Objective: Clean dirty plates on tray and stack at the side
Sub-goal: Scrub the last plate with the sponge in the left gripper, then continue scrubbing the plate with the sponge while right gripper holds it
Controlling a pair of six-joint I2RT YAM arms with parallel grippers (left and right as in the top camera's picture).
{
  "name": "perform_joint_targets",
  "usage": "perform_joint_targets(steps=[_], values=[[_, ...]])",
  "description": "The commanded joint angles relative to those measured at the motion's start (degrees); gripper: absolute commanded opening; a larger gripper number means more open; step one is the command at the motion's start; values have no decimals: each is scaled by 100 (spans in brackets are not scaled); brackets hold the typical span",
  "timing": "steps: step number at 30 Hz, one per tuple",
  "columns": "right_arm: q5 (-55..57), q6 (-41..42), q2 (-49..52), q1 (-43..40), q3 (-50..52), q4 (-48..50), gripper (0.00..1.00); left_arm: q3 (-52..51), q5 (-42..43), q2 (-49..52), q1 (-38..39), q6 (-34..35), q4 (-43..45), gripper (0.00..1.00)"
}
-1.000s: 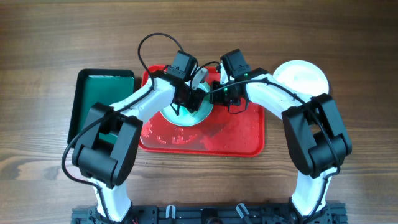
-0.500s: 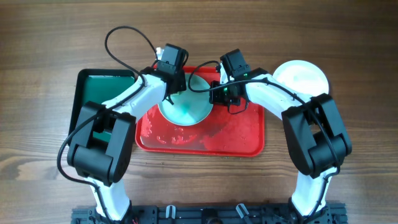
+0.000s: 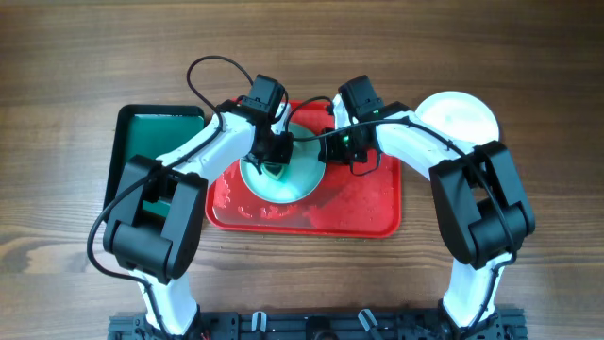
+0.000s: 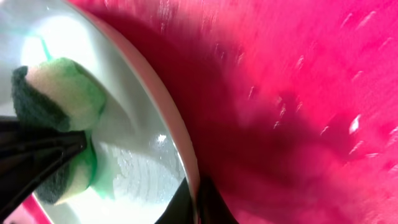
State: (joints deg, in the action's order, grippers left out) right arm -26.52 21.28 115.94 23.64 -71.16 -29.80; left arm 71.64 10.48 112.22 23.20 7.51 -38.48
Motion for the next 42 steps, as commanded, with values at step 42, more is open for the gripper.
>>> perform_joint_targets(steps=[42], values=[[-1327, -605, 181, 28, 254, 348, 4, -125, -3320, 105, -122, 1145, -2, 4]])
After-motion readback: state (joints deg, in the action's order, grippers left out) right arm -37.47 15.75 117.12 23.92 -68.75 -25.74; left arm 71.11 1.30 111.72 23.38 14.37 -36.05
